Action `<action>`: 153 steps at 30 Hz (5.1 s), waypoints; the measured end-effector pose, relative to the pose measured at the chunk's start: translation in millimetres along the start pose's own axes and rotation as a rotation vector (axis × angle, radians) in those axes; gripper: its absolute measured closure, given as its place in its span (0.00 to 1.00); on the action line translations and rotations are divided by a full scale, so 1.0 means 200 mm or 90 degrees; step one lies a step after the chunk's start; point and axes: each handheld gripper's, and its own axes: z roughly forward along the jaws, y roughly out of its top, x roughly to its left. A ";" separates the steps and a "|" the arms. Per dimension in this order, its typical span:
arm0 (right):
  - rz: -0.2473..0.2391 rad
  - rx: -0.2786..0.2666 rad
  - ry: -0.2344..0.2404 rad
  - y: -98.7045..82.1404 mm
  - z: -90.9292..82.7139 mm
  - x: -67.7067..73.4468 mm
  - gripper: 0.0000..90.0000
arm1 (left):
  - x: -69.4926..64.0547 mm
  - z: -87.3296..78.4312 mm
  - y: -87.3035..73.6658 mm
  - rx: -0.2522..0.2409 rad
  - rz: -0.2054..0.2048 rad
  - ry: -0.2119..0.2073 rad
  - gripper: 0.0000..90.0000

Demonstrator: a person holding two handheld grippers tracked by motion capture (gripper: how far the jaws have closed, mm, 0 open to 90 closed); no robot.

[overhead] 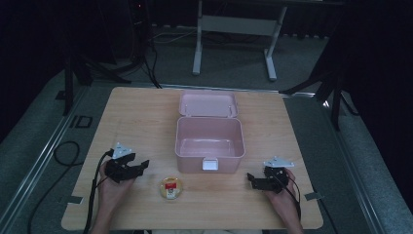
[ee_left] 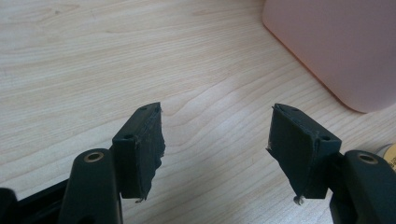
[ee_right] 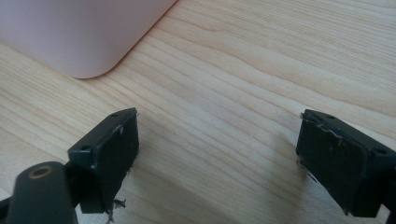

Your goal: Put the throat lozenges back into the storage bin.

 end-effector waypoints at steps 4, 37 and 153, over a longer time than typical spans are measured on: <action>0.000 0.000 0.001 0.00 0.00 0.00 0.14 | -0.01 0.00 0.00 0.006 -0.001 -0.004 0.39; -0.003 0.000 0.003 0.00 0.00 0.00 0.14 | -0.05 -0.04 0.04 0.017 0.063 -0.041 0.40; -0.004 0.000 0.003 0.00 0.00 0.00 0.14 | -0.42 0.01 0.14 0.153 0.294 -0.210 0.31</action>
